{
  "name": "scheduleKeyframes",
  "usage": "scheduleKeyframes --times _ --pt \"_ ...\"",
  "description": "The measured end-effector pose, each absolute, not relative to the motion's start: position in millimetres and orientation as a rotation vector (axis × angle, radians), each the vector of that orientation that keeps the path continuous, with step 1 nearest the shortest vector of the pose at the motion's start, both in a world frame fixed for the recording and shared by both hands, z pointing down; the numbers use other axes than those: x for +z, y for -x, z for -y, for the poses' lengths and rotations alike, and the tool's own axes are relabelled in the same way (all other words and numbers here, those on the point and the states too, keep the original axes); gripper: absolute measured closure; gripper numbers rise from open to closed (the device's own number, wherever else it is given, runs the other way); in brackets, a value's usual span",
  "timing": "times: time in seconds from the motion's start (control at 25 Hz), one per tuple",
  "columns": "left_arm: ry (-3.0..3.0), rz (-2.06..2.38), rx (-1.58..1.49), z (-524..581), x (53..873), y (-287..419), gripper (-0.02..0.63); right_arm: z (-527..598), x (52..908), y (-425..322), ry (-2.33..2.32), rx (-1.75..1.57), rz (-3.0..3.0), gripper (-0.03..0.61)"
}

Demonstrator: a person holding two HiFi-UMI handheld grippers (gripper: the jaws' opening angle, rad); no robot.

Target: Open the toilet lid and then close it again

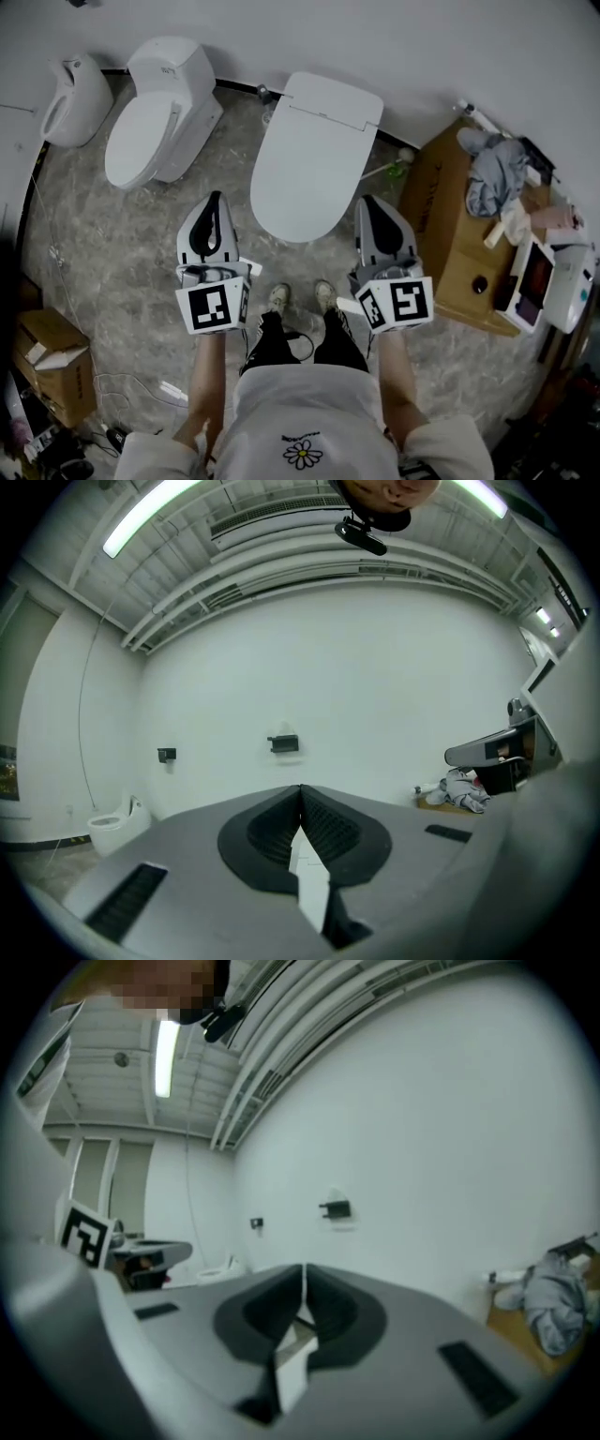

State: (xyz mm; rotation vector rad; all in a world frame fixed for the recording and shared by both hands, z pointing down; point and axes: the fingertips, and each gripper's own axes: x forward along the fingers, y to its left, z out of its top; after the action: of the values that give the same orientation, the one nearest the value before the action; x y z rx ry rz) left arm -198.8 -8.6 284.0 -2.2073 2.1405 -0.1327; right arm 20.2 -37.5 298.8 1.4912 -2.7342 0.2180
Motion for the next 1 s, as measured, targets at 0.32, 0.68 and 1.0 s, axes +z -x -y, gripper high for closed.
scheduleKeyframes --times 0.32,0.68,1.0 --pt "2.289 -2.087 -0.245 34.3 392.8 199.8 0.588 49.3 402.2 4.9 -1.392 0.184 2.676 0.546" --pt "2.363 -2.085 -0.379 19.8 540.5 198.3 0.588 40.6 534.5 -0.7 -1.452 0.315 2.576 0.546" --pt "2.452 -2.056 -0.479 7.3 618.4 187.6 0.586 17.7 615.2 0.8 -1.396 0.350 2.486 0.546"
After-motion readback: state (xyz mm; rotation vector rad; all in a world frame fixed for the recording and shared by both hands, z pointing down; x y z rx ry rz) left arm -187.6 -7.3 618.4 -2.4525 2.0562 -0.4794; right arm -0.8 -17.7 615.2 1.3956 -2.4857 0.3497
